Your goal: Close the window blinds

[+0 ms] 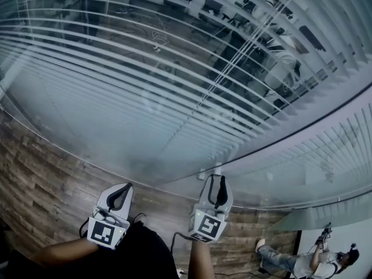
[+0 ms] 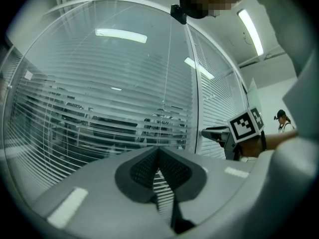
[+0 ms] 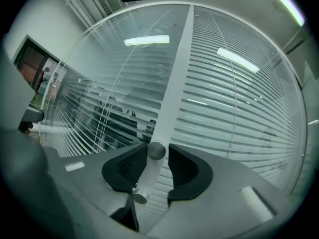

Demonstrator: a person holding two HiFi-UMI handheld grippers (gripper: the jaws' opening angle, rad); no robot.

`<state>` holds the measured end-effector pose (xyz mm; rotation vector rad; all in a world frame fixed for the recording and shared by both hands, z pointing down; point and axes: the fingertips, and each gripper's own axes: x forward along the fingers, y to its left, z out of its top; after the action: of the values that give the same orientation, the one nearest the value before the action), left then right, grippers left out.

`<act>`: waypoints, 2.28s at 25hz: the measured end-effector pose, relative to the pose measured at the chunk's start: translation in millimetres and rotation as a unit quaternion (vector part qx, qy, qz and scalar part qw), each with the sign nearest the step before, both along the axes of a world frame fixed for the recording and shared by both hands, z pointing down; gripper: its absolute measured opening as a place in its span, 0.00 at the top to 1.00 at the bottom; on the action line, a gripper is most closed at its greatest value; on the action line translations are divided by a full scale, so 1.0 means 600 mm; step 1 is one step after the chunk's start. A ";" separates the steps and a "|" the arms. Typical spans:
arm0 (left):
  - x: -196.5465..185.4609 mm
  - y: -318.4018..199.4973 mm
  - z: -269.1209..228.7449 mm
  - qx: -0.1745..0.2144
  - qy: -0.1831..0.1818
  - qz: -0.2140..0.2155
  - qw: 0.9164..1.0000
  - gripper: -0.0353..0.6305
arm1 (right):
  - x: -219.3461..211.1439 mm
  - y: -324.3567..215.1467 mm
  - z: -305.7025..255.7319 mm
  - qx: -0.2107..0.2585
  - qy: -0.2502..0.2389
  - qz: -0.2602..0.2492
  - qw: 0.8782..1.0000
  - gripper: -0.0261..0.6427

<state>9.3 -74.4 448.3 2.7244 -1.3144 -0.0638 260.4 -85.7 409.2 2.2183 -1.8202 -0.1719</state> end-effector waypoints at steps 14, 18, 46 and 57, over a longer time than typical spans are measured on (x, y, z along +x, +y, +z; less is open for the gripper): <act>0.003 0.001 0.017 -0.018 -0.011 0.003 1.000 0.94 | 0.007 -0.017 0.019 -0.027 0.004 0.000 1.000 0.77; 0.002 -0.003 0.014 -0.023 -0.011 -0.006 1.000 0.94 | 0.015 -0.016 0.014 -0.010 -0.051 -0.007 0.999 0.77; 0.006 -0.008 0.012 -0.014 -0.007 0.012 1.000 0.94 | -0.003 -0.014 0.007 -0.072 0.195 -0.015 0.978 0.70; -0.002 -0.007 0.013 -0.016 -0.008 0.010 1.000 0.94 | 0.000 -0.015 0.009 -0.043 0.061 -0.014 0.997 0.77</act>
<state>8.1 -78.7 456.1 2.7175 -1.2809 -0.0188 260.3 -94.5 414.3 2.0769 -1.7613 -0.2257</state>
